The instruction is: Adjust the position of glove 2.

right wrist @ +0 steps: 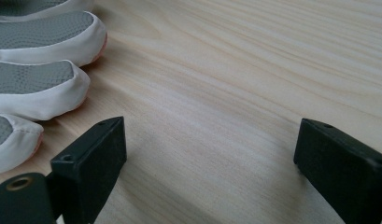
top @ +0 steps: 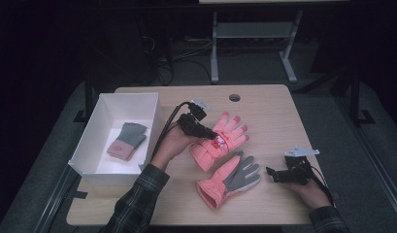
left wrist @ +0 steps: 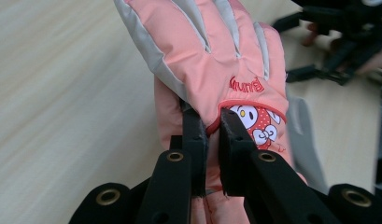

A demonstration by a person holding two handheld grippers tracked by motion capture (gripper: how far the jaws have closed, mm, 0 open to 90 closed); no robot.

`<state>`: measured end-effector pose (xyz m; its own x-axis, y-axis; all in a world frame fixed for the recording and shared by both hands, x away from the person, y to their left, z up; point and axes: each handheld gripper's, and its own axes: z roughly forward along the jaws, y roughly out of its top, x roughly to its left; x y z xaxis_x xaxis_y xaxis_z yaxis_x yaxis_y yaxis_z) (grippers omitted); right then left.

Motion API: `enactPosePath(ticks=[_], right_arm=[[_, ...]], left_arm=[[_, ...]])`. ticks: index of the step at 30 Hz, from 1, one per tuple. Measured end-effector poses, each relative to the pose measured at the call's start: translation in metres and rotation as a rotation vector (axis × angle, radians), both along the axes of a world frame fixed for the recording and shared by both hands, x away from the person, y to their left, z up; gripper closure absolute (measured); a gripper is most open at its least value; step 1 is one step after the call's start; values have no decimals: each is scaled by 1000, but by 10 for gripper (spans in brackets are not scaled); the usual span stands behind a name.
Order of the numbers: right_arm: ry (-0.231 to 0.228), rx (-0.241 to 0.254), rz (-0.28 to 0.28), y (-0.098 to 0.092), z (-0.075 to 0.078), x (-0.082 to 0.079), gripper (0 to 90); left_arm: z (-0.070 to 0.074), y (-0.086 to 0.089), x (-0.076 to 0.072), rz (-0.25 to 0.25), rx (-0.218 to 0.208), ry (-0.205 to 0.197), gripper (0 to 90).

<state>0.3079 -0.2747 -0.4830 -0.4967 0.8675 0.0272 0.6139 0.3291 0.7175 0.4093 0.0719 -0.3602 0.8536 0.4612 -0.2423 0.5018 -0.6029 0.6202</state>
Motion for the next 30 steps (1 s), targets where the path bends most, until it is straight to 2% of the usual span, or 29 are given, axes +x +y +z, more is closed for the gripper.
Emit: enactPosePath(ticks=[4, 8, 20, 23, 28, 30], right_arm=[[1, 0, -1, 0, 0, 0, 87], [1, 1, -1, 0, 0, 0, 88], [2, 2, -2, 0, 0, 0, 88], [1, 1, -2, 0, 0, 0, 88], [1, 1, -1, 0, 0, 0, 88], [1, 1, -1, 0, 0, 0, 88]], left_arm=[[6, -7, -16, -41, -11, 17, 824], [10, -12, -28, -77, -20, 16, 823], [5, -25, -54, -130, -15, 31, 824], [1, -27, -56, -129, -12, 33, 824], [-17, -31, -58, -125, -1, 63, 822], [-23, -32, -59, -119, 9, 58, 822]])
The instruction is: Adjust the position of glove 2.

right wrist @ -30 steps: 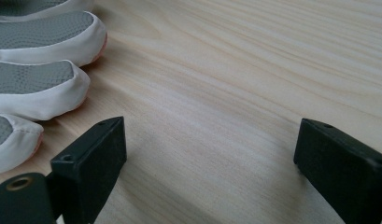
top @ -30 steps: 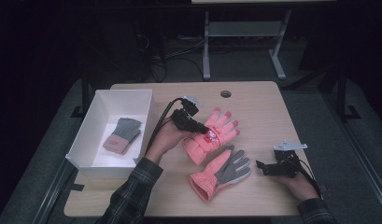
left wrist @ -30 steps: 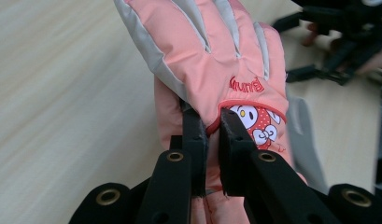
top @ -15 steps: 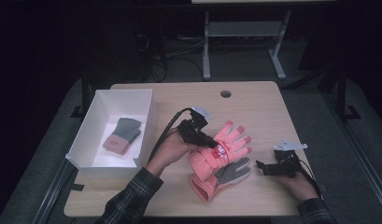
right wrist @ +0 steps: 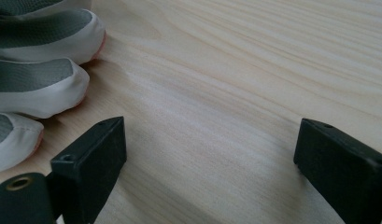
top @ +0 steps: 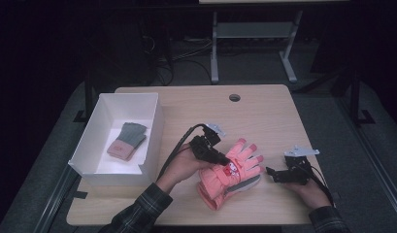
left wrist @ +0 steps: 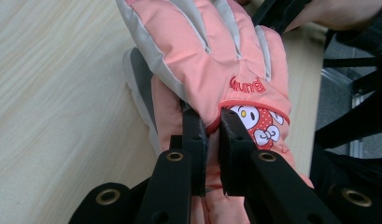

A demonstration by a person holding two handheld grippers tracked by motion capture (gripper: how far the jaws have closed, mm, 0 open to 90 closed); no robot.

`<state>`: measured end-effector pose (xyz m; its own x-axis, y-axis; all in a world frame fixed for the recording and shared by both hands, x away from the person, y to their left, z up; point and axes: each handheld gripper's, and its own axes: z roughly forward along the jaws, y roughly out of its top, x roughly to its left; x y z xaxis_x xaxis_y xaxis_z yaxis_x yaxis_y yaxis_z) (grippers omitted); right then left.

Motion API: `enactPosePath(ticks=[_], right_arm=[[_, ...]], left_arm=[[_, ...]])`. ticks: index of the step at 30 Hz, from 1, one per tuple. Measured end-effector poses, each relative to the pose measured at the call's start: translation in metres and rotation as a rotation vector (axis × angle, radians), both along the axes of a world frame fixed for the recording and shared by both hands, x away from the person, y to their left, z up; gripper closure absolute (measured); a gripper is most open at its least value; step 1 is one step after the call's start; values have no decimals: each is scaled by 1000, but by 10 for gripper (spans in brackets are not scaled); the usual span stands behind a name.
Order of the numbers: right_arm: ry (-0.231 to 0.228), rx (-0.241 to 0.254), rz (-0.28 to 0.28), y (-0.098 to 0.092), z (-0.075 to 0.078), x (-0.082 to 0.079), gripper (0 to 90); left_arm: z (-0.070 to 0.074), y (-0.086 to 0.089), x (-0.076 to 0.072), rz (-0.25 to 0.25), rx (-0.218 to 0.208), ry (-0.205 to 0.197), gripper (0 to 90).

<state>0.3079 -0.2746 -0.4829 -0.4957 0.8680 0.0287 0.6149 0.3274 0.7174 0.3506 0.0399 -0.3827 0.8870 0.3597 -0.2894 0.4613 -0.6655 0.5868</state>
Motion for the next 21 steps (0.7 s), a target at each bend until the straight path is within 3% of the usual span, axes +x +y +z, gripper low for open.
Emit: enactPosePath(ticks=[11, 14, 19, 21], right_arm=[[1, 0, -1, 0, 0, 0, 88], [0, 0, -1, 0, 0, 0, 88], [2, 0, -2, 0, 0, 0, 88], [5, -2, 3, 0, 0, -1, 85]], left_arm=[[-13, -9, -9, -10, 38, -31, 790], [-12, -11, -11, -14, 42, -56, 713], [-8, -9, -12, -19, 18, -58, 476], [-5, -8, -14, -19, 5, -63, 436]])
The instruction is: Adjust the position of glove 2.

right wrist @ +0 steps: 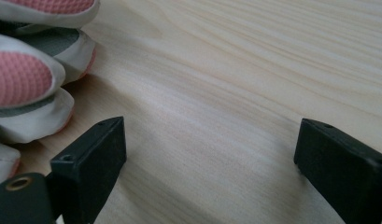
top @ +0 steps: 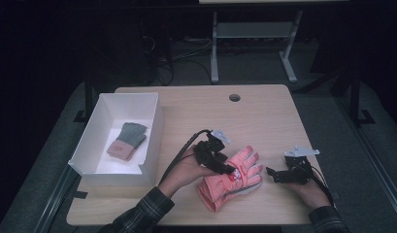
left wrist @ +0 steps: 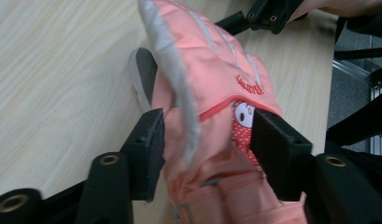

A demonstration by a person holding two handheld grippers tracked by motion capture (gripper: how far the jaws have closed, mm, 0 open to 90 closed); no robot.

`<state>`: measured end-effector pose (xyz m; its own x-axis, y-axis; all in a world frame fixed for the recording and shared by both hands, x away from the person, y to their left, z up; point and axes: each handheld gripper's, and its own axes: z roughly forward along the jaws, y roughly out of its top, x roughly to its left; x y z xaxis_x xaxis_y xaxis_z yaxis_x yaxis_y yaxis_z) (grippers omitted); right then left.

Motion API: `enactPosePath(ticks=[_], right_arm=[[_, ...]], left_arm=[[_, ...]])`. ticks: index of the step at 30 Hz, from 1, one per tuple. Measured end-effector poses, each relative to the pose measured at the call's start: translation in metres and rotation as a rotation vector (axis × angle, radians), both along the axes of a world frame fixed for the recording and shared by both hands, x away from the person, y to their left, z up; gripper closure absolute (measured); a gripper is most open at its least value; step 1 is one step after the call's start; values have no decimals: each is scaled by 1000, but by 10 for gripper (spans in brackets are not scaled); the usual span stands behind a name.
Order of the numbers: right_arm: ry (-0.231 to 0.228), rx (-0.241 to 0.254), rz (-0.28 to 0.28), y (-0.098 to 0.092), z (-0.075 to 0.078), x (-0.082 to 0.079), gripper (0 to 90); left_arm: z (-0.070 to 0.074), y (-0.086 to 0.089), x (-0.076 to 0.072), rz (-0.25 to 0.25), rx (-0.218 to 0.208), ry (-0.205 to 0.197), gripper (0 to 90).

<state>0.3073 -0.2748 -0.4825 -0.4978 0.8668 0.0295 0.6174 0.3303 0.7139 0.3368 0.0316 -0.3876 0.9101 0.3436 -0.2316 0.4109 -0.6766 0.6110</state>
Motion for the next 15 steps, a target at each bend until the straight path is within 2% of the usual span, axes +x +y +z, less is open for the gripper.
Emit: enactPosePath(ticks=[3, 4, 7, 10, 12, 15], right_arm=[[41, -19, 14, 0, 4, 2, 97], [53, -17, 9, 0, 6, 2, 130], [36, -2, 13, -2, 14, 0, 159], [16, 60, 25, -1, 27, -7, 314], [18, 96, 48, 2, 36, -14, 432], [-5, 123, 96, 9, 48, -23, 622]], left_arm=[[6, 4, -1, 3, -28, -12, 410], [7, 5, 0, 4, -34, -15, 408], [12, 13, 0, 15, -61, -32, 449], [18, 22, 1, 27, -72, -56, 587], [20, 29, 1, 43, -79, -59, 676], [20, 40, 1, 57, -72, -75, 819]])
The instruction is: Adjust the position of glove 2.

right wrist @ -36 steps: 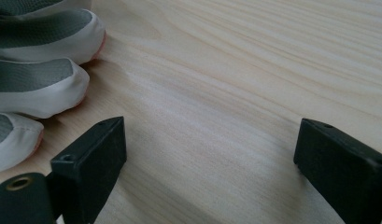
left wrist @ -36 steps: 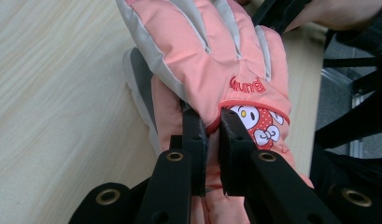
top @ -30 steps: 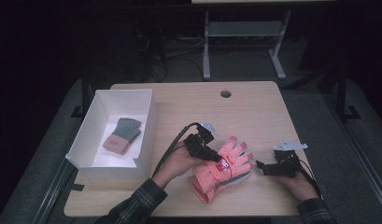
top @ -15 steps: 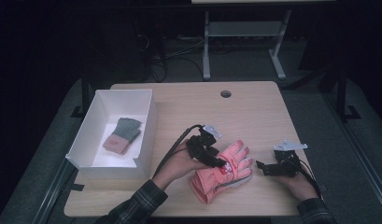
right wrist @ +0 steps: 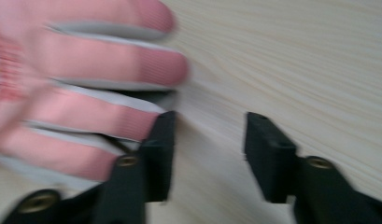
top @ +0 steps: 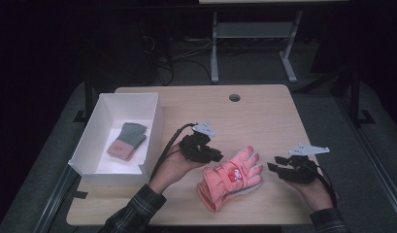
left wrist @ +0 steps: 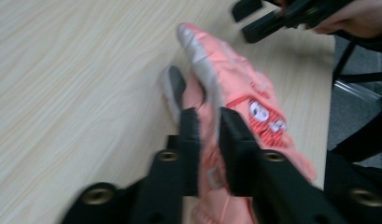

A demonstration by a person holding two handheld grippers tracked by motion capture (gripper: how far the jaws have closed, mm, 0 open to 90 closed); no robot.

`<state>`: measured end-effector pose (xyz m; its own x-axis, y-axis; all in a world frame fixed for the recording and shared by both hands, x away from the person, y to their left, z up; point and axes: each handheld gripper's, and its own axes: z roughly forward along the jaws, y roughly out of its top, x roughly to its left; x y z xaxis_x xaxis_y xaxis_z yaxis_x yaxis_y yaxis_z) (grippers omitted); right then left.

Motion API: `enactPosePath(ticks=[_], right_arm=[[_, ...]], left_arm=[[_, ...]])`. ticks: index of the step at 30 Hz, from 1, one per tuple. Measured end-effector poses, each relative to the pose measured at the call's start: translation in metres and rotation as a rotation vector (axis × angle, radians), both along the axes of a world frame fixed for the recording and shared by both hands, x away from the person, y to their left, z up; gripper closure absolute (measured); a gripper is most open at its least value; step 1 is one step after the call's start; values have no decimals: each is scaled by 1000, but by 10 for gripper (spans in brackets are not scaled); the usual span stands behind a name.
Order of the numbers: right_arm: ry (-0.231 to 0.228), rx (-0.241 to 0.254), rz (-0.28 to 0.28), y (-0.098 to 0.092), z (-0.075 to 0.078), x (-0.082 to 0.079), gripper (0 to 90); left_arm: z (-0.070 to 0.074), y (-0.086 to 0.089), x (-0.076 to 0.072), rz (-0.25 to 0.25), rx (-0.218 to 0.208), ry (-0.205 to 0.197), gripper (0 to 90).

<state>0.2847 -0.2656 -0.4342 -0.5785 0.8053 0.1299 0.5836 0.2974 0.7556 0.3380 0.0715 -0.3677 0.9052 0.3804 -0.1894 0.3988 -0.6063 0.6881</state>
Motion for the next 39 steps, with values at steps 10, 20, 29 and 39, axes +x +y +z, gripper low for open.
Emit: enactPosePath(ticks=[10, 20, 29, 39], right_arm=[[-32, 130, 188, 42, 24, -25, 900], [21, 96, 254, 72, 11, -25, 899], [48, 72, 276, 79, 1, -14, 900], [77, 21, 296, 88, -15, -9, 900]], left_arm=[[-15, 10, -7, -2, 28, 13, 895], [-22, 12, -23, -34, 35, 41, 895], [-31, 11, -33, -58, 42, 64, 894], [-35, 11, -30, -33, 43, 62, 775]])
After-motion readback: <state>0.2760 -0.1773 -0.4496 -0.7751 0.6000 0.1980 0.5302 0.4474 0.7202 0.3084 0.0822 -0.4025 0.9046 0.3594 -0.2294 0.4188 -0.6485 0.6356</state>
